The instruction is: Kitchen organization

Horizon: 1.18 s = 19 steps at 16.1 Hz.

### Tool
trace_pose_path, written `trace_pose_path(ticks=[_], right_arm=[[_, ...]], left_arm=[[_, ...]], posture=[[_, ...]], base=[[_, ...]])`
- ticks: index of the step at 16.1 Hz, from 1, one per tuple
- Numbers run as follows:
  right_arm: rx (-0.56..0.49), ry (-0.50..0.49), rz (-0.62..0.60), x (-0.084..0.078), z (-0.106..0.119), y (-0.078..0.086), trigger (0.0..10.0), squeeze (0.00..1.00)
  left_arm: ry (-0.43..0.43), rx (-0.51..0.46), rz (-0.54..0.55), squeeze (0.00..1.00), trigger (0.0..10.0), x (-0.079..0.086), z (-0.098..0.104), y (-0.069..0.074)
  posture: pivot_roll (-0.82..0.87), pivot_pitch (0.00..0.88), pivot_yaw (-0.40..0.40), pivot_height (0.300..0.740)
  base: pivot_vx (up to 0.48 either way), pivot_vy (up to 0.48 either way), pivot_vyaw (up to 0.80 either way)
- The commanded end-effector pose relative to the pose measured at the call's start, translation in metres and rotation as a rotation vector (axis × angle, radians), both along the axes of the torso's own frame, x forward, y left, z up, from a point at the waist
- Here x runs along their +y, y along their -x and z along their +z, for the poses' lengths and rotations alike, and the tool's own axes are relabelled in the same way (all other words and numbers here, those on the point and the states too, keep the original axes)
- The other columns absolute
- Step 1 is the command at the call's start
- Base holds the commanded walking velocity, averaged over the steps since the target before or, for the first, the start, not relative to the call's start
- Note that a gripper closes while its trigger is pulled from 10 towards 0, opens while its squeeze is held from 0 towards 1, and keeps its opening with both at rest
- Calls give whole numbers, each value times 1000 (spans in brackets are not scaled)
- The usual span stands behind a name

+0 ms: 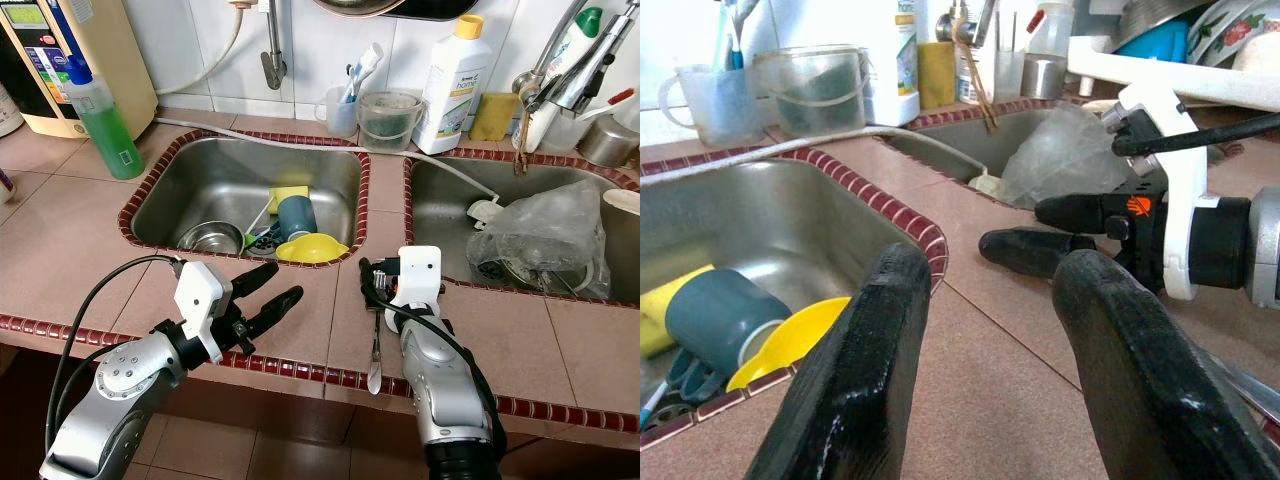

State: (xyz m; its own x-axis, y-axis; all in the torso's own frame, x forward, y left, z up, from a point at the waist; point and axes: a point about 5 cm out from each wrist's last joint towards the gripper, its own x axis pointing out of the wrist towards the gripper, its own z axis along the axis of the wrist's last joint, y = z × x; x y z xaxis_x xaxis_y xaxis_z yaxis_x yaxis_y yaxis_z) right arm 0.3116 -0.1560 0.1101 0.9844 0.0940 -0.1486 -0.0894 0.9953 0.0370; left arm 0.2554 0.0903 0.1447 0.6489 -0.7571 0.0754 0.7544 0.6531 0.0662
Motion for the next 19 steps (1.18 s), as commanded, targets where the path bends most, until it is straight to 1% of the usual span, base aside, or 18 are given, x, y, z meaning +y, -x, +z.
trace_pose_path(ticks=[1,2,3,4,5,6,7,8,9,10,11,12,13,14,16,18,19], right_arm=[[5,-32,5,1,0,-2,6549,0],[9,-33,13,2,-2,-2,6431,0],[16,-48,29,5,-5,-1,5529,0],[15,-49,34,6,-5,0,3765,0],[25,-57,32,8,-7,2,3294,0],[33,-60,31,10,-8,3,2431,0],[49,-63,29,11,-10,4,2549,0],[55,-51,32,12,-11,5,2235,0],[68,-41,36,13,-13,6,2235,0],[74,-35,42,13,-14,8,2510,0],[93,-15,58,13,-17,9,2118,0],[110,-1,87,14,-20,12,1412,0],[118,-4,100,15,-22,13,1608,0],[127,-10,134,17,-23,15,196,0],[144,-1,175,21,-24,19,0,0],[168,0,170,20,-26,20,39,0],[176,3,171,19,-27,20,353,0]], left_arm=[[-1,-9,3,0,10000,1,3,1],[-2,-8,6,0,10000,2,3,1],[-1,-9,8,0,10000,1,3,1],[-1,-9,9,0,10000,2,3,2],[0,-9,12,0,10000,2,3,2],[0,-8,14,0,10000,2,3,1],[1,-8,15,0,10000,2,3,1],[2,-8,15,0,10000,2,4,1],[2,-9,13,0,10000,2,4,1],[2,-10,11,0,10000,1,4,1],[3,-10,10,0,10000,1,4,1],[4,-10,10,0,10000,1,4,0],[5,-11,10,0,10000,0,4,0],[6,-10,10,0,10000,0,4,0],[5,-10,11,0,10000,0,4,0],[6,-12,15,0,10000,1,5,0],[7,-13,16,0,10000,1,5,0]], posture=[[-8,128,13,740],[-8,129,13,740],[-5,129,11,740],[-4,129,11,740],[-4,128,11,740],[-5,129,11,740],[-7,129,12,740],[-9,129,13,740],[-10,128,14,740],[-11,128,14,740],[-13,129,14,740],[-12,129,13,740],[-12,128,13,740],[-11,128,13,740],[-10,128,11,740],[-8,127,9,740],[-7,125,8,740]], base=[[0,0,0],[0,0,0],[0,0,0],[0,0,0],[0,0,0],[0,0,0],[0,0,0],[0,0,0],[0,0,0],[0,0,0],[0,0,0],[0,0,0],[0,0,0],[0,0,0],[0,0,0],[0,0,0],[0,0,0]])
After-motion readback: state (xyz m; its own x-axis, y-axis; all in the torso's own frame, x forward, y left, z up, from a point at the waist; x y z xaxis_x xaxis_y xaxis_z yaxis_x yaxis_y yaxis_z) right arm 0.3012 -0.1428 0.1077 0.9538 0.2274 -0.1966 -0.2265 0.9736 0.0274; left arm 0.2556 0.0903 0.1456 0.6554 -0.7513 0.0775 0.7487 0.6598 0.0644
